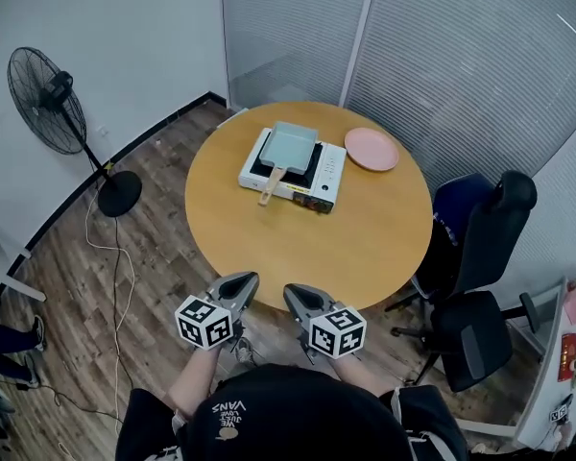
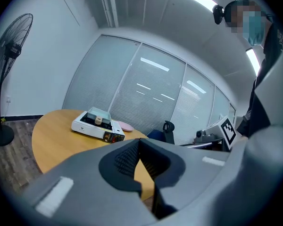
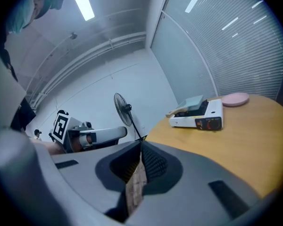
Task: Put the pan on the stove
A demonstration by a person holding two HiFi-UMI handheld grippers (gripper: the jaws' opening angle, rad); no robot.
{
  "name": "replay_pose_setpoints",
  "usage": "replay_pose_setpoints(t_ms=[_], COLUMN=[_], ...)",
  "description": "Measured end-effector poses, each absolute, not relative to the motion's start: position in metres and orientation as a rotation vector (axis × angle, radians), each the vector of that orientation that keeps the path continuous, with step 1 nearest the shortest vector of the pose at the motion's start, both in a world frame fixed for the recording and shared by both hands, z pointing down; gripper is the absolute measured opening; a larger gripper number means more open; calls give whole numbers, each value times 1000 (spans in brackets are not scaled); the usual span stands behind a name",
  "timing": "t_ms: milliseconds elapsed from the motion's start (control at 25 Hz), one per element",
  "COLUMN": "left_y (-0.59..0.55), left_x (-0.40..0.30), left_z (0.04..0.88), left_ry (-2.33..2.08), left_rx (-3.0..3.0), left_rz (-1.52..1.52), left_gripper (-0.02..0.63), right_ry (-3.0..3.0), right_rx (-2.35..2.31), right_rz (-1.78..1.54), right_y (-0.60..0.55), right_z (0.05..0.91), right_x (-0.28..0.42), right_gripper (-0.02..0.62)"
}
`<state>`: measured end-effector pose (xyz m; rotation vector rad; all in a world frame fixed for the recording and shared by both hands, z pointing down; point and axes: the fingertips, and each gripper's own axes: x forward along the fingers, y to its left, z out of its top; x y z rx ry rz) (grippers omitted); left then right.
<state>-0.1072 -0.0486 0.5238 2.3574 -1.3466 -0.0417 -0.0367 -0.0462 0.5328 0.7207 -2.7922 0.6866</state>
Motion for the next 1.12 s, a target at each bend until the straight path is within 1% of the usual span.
replay_pose_setpoints(t_ms=[320,1120], left_y=[-34,-24], left_x=[-95,-79], left_z=[536,545], left_ry=[-1426,-1427], left_rx=[2271,2273], left_rz=[-60,-22], left_gripper=[9,10], right_ry=[-2762,-2760], right_rx=[684,645], right_rz=[656,623], right_y=[-35,-27], right_z=[544,546], right_x=[-17,-14], right_gripper=[14,14])
